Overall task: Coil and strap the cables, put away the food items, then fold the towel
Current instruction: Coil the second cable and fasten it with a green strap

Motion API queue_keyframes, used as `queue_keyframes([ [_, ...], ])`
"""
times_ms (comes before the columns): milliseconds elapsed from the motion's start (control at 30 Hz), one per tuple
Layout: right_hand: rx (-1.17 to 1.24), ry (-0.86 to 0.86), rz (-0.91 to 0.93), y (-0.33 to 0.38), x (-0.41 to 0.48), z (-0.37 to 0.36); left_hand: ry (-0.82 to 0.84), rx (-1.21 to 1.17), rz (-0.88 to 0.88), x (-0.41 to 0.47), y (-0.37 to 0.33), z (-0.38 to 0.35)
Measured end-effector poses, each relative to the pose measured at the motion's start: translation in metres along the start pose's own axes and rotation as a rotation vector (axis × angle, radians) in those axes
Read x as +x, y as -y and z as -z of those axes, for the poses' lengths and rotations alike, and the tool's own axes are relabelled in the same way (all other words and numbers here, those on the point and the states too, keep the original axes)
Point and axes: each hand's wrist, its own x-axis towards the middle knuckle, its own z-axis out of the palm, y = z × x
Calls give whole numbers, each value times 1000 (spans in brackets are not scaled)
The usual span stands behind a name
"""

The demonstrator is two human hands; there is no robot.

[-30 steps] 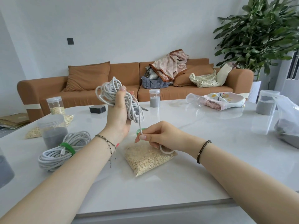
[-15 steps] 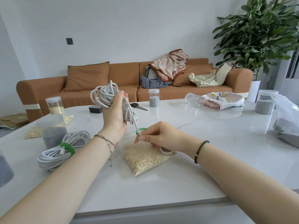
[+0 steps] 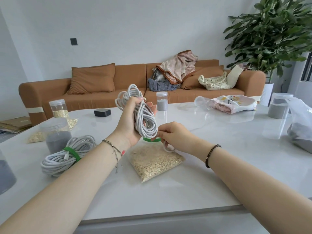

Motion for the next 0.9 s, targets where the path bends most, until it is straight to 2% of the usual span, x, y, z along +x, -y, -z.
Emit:
queue_keyframes([
  [200, -23, -51, 17, -5, 3, 8, -25, 59, 121, 9, -4, 14],
  [267, -204, -126, 36, -10, 4, 14, -9, 62, 157, 11, -3, 17],
  [333, -525, -229, 92, -13, 4, 19, -26, 85, 169, 10, 1, 16],
  [400, -672, -311, 196, -13, 3, 22, -45, 125, 168, 10, 3, 15],
  [567, -680, -379, 266, -15, 3, 27, -60, 153, 212, 13, 0, 16],
  [700, -754, -443, 288, -17, 4, 26, -57, 262, 334, 13, 0, 23],
  [900, -791, -577, 343, -17, 3, 30, 79, 326, 481, 9, 3, 21],
])
